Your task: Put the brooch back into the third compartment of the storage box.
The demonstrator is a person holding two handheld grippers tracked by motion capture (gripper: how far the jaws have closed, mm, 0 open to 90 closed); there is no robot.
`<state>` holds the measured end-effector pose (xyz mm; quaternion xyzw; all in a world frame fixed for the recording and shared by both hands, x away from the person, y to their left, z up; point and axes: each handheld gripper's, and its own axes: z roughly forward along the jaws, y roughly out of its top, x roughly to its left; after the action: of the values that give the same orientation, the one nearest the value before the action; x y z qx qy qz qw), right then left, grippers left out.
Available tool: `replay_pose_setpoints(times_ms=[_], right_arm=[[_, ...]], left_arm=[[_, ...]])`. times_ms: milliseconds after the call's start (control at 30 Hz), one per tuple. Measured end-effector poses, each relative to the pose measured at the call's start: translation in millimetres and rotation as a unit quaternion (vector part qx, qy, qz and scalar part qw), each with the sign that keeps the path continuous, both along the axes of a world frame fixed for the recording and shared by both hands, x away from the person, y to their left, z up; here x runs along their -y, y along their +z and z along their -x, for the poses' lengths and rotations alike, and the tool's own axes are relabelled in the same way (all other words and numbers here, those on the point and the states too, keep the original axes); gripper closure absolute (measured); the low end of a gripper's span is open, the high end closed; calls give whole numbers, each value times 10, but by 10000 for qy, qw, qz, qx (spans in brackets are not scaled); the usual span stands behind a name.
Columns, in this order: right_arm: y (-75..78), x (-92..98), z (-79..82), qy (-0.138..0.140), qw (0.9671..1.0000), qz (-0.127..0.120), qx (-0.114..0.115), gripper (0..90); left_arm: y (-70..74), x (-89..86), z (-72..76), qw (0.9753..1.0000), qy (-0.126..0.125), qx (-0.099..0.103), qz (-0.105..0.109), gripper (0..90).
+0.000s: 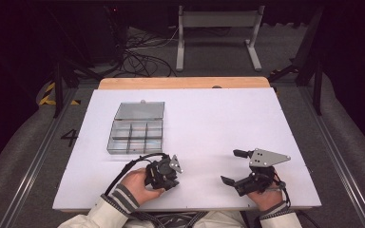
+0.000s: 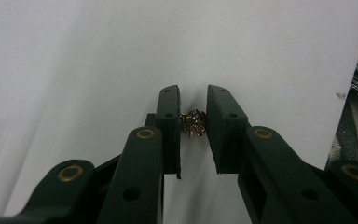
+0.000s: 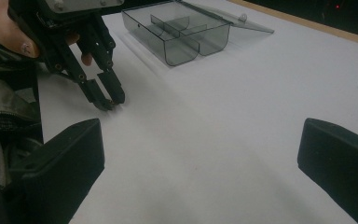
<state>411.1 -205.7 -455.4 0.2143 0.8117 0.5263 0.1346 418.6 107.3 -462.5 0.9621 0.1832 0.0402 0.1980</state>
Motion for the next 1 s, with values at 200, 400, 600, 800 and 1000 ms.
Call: replay_pose_setpoints(times_ms=[200,400,600,800,1000], right_arm=[[-1,-2,-1,-5,10000,20,2,14],[-3,-6,-2,3,10000,31,0,15],[-8,-6,-6,7,10000,37,-14,15],[-16,-9,-11,13,10000,24,-35,15],[-18,-12,-10,22,10000,31,-38,15]], left_arm=[[2,5,4,10000,-7,9,-19,762],[6,4,11,10000,5,23,-2,761],[69,-22,23,9999,-5,40,120,761],[134,-40,45,9997,-18,117,213,761],[230,-89,57,9994,39,198,290,761]])
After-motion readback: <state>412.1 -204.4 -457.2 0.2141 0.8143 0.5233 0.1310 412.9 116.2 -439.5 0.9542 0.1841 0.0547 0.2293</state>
